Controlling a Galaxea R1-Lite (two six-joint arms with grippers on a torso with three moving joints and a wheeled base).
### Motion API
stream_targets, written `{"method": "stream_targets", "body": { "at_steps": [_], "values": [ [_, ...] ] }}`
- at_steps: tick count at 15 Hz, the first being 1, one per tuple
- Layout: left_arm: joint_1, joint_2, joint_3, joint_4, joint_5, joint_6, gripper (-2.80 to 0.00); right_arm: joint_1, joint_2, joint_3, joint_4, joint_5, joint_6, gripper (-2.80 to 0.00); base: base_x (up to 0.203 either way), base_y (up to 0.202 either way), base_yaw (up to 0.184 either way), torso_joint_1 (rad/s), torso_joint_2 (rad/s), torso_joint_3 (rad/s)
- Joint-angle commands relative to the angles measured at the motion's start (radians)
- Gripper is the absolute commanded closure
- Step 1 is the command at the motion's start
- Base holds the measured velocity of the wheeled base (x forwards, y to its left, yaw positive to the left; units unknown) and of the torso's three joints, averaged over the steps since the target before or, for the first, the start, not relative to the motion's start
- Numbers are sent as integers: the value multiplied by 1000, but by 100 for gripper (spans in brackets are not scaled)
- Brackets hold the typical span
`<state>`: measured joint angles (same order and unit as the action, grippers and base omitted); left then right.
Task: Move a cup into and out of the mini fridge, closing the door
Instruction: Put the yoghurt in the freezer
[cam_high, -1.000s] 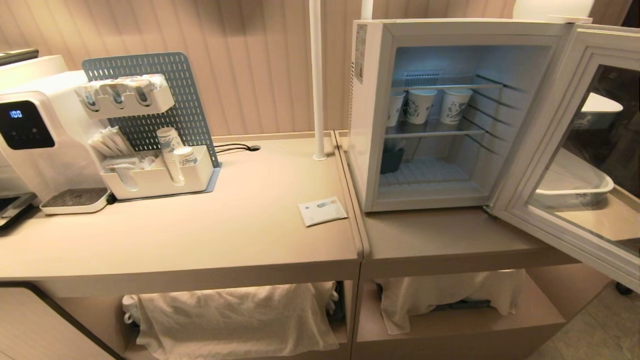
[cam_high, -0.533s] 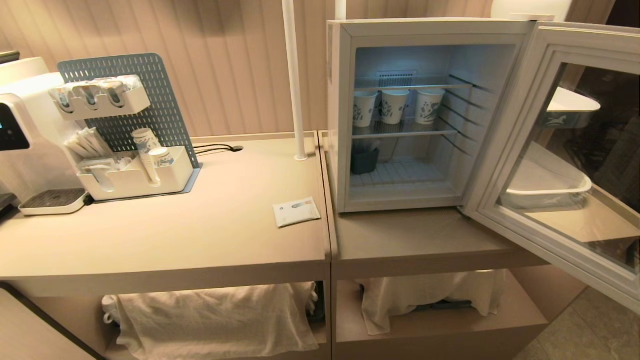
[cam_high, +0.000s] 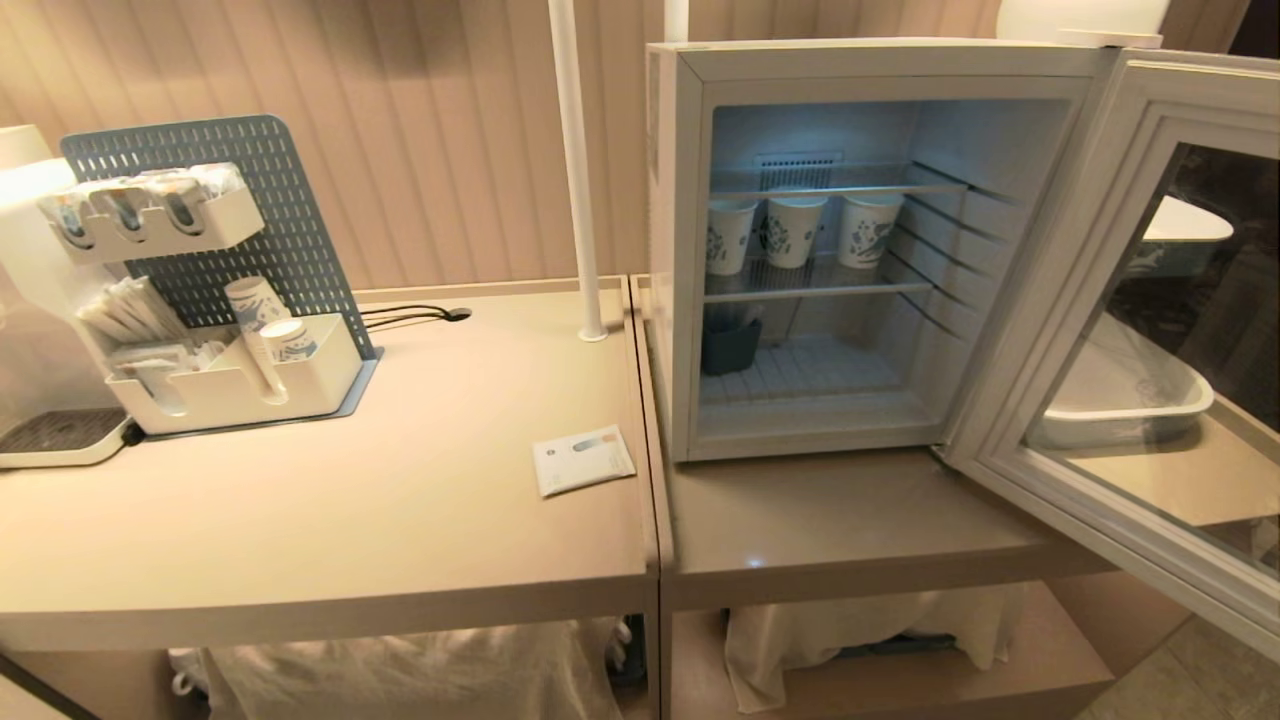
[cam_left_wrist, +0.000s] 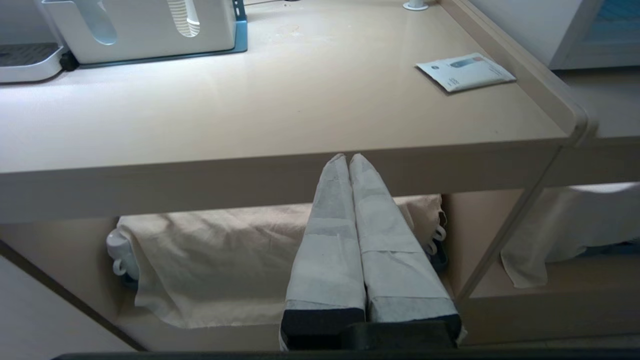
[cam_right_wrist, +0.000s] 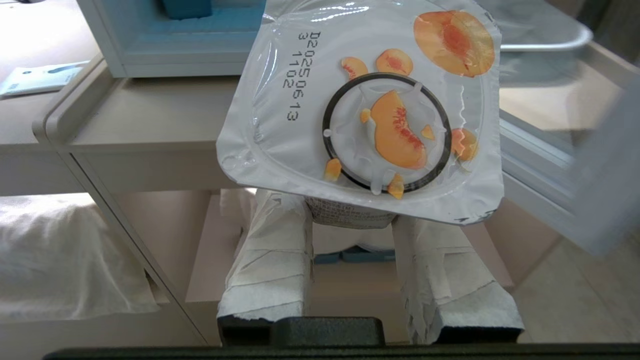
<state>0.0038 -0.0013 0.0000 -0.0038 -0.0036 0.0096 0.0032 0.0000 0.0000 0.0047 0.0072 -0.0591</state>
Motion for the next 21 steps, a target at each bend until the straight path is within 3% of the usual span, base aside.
{"method": "stream_targets", "body": {
  "at_steps": [1, 3, 5, 9, 12, 16, 18, 21],
  "values": [
    [1, 0, 2, -1, 1, 0, 0, 0, 2, -3, 8, 0, 1, 0, 180, 0, 1, 4, 2, -1],
    [1, 0, 2, 1, -1, -6, 0, 0, 21, -17, 19, 5, 2, 0, 111, 0, 1, 12, 12, -2],
    [1, 0, 1, 1, -1, -8, 0, 1, 109, -142, 18, 20, 50, 0, 0, 0, 0, 0, 0, 0],
    [1, 0, 2, 1, 0, -8, 0, 13, 578, -366, -5, 60, 116, 0, 0, 0, 0, 0, 0, 0],
    [1, 0, 2, 1, 1, -11, 0, 63, 989, -464, -129, 123, 98, 0, 0, 0, 0, 0, 0, 0],
    [1, 0, 2, 1, 1, -11, 0, 136, 1500, -608, -430, 156, 89, 0, 0, 0, 0, 0, 0, 0],
    [0, 0, 2, 1, 1, -11, 0, 166, 1709, -768, -535, 132, 89, 0, 0, 0, 0, 0, 0, 0],
    [1, 0, 2, 1, 1, -14, 0, 201, 1892, -1070, -577, 60, 97, 0, 0, 0, 0, 0, 0, 0]
  ]
}}
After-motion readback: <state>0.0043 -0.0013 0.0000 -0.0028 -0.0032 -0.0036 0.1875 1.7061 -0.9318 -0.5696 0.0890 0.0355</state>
